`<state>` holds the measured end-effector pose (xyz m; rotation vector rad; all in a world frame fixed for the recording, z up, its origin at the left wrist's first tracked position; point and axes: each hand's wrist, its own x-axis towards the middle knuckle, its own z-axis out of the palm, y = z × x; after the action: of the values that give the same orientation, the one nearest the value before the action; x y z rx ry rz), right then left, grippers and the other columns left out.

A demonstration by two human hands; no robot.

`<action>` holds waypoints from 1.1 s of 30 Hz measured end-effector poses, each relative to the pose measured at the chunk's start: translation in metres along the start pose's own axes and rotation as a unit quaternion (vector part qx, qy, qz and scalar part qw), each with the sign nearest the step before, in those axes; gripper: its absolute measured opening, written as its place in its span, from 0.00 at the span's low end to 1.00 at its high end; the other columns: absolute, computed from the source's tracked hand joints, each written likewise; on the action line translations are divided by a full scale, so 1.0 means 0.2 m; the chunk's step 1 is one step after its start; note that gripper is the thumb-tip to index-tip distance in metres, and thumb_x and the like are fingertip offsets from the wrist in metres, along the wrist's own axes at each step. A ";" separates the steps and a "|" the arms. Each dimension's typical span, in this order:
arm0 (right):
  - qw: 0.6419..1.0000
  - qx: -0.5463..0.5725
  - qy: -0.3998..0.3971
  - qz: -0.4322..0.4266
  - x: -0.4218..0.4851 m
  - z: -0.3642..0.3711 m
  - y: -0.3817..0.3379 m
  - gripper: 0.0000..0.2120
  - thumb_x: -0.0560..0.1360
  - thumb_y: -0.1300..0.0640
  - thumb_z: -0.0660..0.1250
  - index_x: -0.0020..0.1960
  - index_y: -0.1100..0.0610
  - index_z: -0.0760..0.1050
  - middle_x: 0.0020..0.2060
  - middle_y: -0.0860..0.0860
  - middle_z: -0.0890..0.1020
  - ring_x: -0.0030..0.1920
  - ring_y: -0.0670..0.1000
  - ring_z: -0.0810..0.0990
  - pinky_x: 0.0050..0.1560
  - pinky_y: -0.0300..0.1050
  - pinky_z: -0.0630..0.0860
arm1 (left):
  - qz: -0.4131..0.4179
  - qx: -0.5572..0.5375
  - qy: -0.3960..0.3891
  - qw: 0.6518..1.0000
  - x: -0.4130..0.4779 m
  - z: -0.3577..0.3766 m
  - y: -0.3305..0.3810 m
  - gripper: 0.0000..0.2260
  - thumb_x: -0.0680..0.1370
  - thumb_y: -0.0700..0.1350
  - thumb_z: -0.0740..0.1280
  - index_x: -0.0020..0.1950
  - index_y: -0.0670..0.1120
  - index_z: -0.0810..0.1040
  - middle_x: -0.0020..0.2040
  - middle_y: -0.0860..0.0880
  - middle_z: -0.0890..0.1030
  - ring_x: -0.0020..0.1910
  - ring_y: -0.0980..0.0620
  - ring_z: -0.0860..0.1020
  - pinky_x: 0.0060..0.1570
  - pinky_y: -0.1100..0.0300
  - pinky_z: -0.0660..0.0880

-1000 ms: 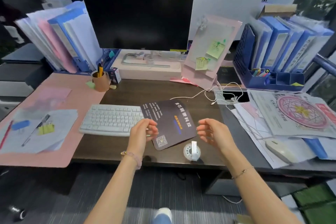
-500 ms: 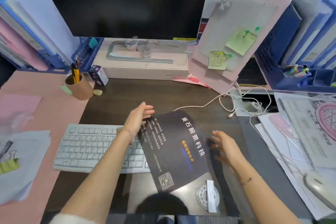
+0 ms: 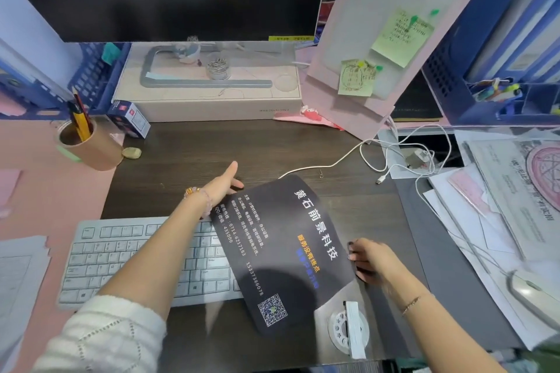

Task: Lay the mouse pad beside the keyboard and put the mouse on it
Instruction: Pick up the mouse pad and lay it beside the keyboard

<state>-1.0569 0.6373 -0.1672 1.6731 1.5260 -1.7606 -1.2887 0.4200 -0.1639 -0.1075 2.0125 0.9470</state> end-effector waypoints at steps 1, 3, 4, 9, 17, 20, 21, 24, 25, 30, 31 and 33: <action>1.000 -0.003 -0.002 0.000 0.01 0.00 0.00 0.05 0.73 0.59 0.63 0.39 0.57 0.74 0.29 0.52 0.72 0.28 0.49 0.67 0.32 0.37 0.67 | 0.000 -0.004 -0.007 1.000 0.01 0.00 -0.01 0.33 0.75 0.67 0.44 0.55 0.46 0.79 0.60 0.42 0.77 0.64 0.45 0.71 0.64 0.53 0.60; 1.000 -0.019 -0.012 -0.016 0.01 0.01 0.02 0.05 0.72 0.61 0.67 0.38 0.58 0.73 0.28 0.52 0.69 0.27 0.48 0.66 0.28 0.35 0.68 | 0.016 0.015 -0.014 1.000 0.02 -0.01 -0.01 0.27 0.76 0.64 0.52 0.53 0.45 0.81 0.57 0.44 0.79 0.59 0.46 0.75 0.58 0.57 0.65; 0.999 -0.038 -0.021 -0.025 0.01 0.01 0.02 0.06 0.71 0.62 0.69 0.37 0.58 0.74 0.28 0.52 0.70 0.27 0.47 0.67 0.26 0.33 0.68 | 0.031 0.034 -0.011 0.999 0.01 0.00 -0.01 0.22 0.76 0.60 0.58 0.53 0.45 0.81 0.53 0.45 0.81 0.54 0.47 0.77 0.53 0.59 0.68; 0.996 -0.066 -0.002 -0.066 -0.01 0.02 0.03 0.13 0.68 0.71 0.71 0.30 0.60 0.72 0.21 0.51 0.75 0.22 0.47 0.73 0.17 0.29 0.65 | 0.116 0.075 0.021 0.990 0.01 -0.01 -0.03 0.04 0.74 0.45 0.68 0.44 0.46 0.81 0.43 0.48 0.80 0.44 0.50 0.76 0.49 0.59 0.69; 0.990 0.034 -0.061 -0.119 -0.05 0.00 -0.09 0.06 0.74 0.64 0.67 0.48 0.58 0.71 0.35 0.52 0.76 0.32 0.48 0.74 0.25 0.34 0.73 | 0.176 0.029 0.053 0.983 -0.15 -0.07 0.01 0.06 0.76 0.42 0.65 0.39 0.47 0.77 0.36 0.48 0.79 0.32 0.52 0.75 0.39 0.60 0.71; 0.982 0.088 -0.110 -0.124 -0.08 -0.04 -0.19 0.09 0.73 0.67 0.67 0.50 0.56 0.74 0.38 0.53 0.80 0.30 0.47 0.80 0.32 0.41 0.79 | 0.195 -0.026 0.071 0.978 -0.25 -0.09 0.04 0.06 0.76 0.41 0.65 0.38 0.48 0.76 0.35 0.48 0.79 0.31 0.50 0.75 0.35 0.59 0.72; 0.979 0.095 -0.128 -0.125 -0.10 -0.07 -0.22 0.11 0.72 0.69 0.67 0.50 0.56 0.75 0.39 0.53 0.82 0.30 0.46 0.82 0.33 0.41 0.80 | 0.202 -0.048 0.082 0.975 -0.29 -0.09 0.06 0.06 0.76 0.41 0.66 0.38 0.48 0.76 0.34 0.49 0.79 0.31 0.50 0.75 0.35 0.59 0.72; 0.973 0.110 -0.149 -0.137 -0.14 -0.18 -0.35 0.09 0.72 0.69 0.67 0.51 0.62 0.78 0.33 0.51 0.86 0.30 0.44 0.84 0.31 0.35 0.81 | 0.221 -0.121 0.092 0.963 -0.39 -0.06 0.15 0.08 0.76 0.41 0.65 0.37 0.49 0.77 0.27 0.54 0.80 0.26 0.56 0.77 0.29 0.64 0.73; 0.970 0.138 -0.144 -0.140 -0.15 -0.24 -0.39 0.07 0.72 0.68 0.66 0.50 0.64 0.78 0.32 0.50 0.86 0.30 0.44 0.84 0.31 0.35 0.80 | 0.227 -0.139 0.085 0.960 -0.43 -0.02 0.19 0.08 0.76 0.41 0.65 0.37 0.49 0.77 0.28 0.54 0.80 0.25 0.58 0.77 0.28 0.65 0.74; 0.955 0.203 -0.104 -0.191 -0.15 -0.53 -0.55 0.04 0.76 0.60 0.64 0.46 0.57 0.78 0.29 0.49 0.86 0.28 0.45 0.84 0.27 0.40 0.80 | 0.211 -0.202 0.017 0.956 -0.53 0.26 0.28 0.05 0.77 0.41 0.63 0.43 0.46 0.77 0.33 0.51 0.81 0.29 0.56 0.79 0.28 0.65 0.75; 0.955 0.184 -0.093 -0.212 -0.13 -0.58 -0.55 0.05 0.77 0.58 0.63 0.47 0.55 0.78 0.30 0.48 0.86 0.29 0.45 0.84 0.28 0.40 0.81 | 0.200 -0.196 0.002 0.960 -0.54 0.34 0.28 0.04 0.77 0.41 0.63 0.44 0.46 0.76 0.34 0.51 0.81 0.29 0.56 0.79 0.27 0.65 0.75; 0.956 0.137 -0.059 -0.252 -0.07 -0.69 -0.53 0.06 0.78 0.58 0.61 0.50 0.55 0.77 0.32 0.47 0.86 0.30 0.44 0.84 0.30 0.39 0.81 | 0.179 -0.188 -0.020 0.966 -0.53 0.51 0.24 0.05 0.78 0.41 0.62 0.43 0.46 0.75 0.32 0.51 0.81 0.29 0.55 0.77 0.27 0.64 0.70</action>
<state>-1.0585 0.7836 -0.0727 1.3235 1.8376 -2.3791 -1.1738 0.4934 -0.0890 0.0707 1.8249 1.5444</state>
